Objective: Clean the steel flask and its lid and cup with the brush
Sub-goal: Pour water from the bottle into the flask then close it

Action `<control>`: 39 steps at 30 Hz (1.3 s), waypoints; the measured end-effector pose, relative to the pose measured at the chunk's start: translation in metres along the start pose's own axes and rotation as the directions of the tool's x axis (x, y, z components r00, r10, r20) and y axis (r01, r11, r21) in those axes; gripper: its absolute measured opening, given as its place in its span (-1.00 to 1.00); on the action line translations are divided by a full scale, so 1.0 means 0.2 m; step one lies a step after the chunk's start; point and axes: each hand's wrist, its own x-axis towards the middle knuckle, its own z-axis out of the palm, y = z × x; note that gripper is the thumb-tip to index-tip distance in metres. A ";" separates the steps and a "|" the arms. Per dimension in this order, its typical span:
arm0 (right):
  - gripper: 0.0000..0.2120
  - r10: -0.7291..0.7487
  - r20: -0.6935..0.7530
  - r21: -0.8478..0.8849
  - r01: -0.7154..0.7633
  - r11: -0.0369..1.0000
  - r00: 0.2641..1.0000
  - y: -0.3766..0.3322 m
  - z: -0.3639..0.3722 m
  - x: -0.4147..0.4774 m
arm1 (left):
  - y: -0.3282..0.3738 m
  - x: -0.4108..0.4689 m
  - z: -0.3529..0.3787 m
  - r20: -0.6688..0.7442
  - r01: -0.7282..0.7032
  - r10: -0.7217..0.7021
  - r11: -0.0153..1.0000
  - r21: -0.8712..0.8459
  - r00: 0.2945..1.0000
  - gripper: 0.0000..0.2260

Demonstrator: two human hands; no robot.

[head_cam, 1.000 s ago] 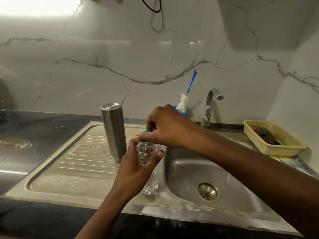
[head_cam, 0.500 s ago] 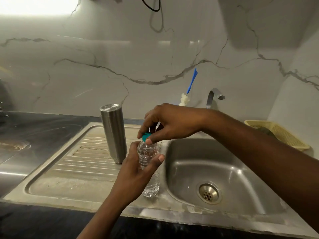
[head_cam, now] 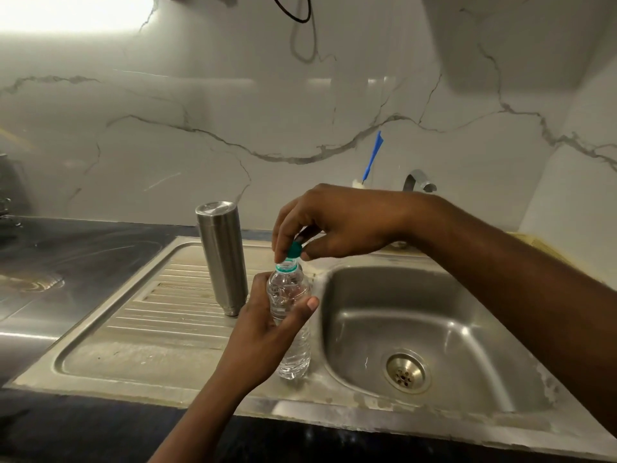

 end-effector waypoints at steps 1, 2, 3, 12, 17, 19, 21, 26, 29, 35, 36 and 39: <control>-0.73 0.004 -0.014 0.009 -0.004 1.000 1.000 0.00 -0.03 -0.02 | 0.00 0.00 0.00 -0.001 -0.002 0.002 1.000 0.002 1.000 -0.55; -0.74 0.017 -0.029 0.023 -0.016 1.000 0.999 0.00 -0.06 -0.05 | -0.01 0.00 0.00 0.001 -0.005 0.005 1.000 0.007 1.000 -0.57; -0.74 0.038 -0.049 0.041 -0.036 0.999 0.998 0.00 -0.07 -0.08 | -0.01 0.00 0.00 0.001 -0.007 0.007 1.000 0.014 1.000 -0.59; -0.80 0.275 -0.053 0.354 -0.239 0.904 0.960 0.06 0.42 -0.41 | -0.03 0.00 0.02 -0.025 -0.012 0.012 1.000 -0.009 1.000 -0.52; -0.82 0.424 -0.076 0.483 -0.339 0.808 0.903 0.08 0.85 -0.43 | -0.03 0.00 0.02 -0.034 0.000 0.000 1.000 0.002 0.999 -0.51; -0.84 0.452 -0.111 0.486 -0.348 0.801 0.885 0.10 0.95 -0.44 | -0.02 -0.01 0.02 -0.032 0.001 -0.001 1.000 0.008 0.999 -0.50; -0.81 0.476 -0.131 0.443 -0.379 0.813 0.869 0.11 1.00 -0.44 | -0.03 -0.01 0.02 -0.029 0.004 -0.004 1.000 0.017 1.000 -0.49; -0.80 0.483 -0.129 0.419 -0.394 0.818 0.866 0.14 1.05 -0.46 | -0.02 -0.01 0.01 -0.026 0.008 -0.007 1.000 0.023 1.000 -0.50; -0.76 0.494 -0.164 0.428 -0.389 0.816 0.854 0.14 1.03 -0.45 | -0.03 -0.01 0.01 -0.027 0.020 -0.020 1.000 0.021 0.999 -0.51; -0.24 0.548 -0.305 0.561 -0.318 0.764 0.779 0.07 0.93 -0.31 | -0.02 0.00 -0.03 -0.014 -0.007 0.007 1.000 0.030 1.000 -0.61; -0.18 0.536 -0.314 0.581 -0.287 0.761 0.784 0.05 0.92 -0.27 | -0.01 0.00 -0.04 -0.010 -0.012 0.012 0.999 0.038 1.000 -0.61; -0.15 0.524 -0.339 0.656 -0.203 0.727 0.781 0.00 0.92 -0.18 | 0.00 0.00 -0.06 0.016 -0.006 0.005 0.997 0.077 1.000 -0.53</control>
